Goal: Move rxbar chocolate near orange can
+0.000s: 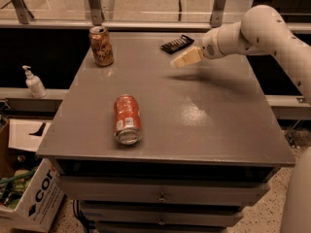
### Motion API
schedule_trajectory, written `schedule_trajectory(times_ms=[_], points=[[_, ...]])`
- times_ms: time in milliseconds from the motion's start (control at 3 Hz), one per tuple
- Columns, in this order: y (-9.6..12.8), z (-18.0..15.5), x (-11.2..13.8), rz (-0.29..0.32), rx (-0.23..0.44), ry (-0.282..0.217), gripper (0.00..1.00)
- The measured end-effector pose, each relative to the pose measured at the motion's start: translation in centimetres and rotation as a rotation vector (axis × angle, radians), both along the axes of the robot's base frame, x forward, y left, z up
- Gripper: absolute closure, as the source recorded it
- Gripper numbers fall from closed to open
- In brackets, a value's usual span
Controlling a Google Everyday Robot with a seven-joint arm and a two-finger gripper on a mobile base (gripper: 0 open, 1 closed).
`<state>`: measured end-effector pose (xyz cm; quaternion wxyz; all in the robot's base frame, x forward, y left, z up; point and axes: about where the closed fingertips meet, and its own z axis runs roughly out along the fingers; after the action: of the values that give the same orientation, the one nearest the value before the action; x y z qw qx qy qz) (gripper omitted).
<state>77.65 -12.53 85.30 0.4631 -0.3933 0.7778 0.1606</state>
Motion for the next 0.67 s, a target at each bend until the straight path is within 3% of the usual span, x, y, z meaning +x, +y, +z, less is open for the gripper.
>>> schedule_trajectory(times_ms=[333,667], points=[[0.5,-0.7,2.5,-0.061,0.089,0.026,0.00],[1.2,-0.8,4.6,-0.098,0.151,0.020,0.00]])
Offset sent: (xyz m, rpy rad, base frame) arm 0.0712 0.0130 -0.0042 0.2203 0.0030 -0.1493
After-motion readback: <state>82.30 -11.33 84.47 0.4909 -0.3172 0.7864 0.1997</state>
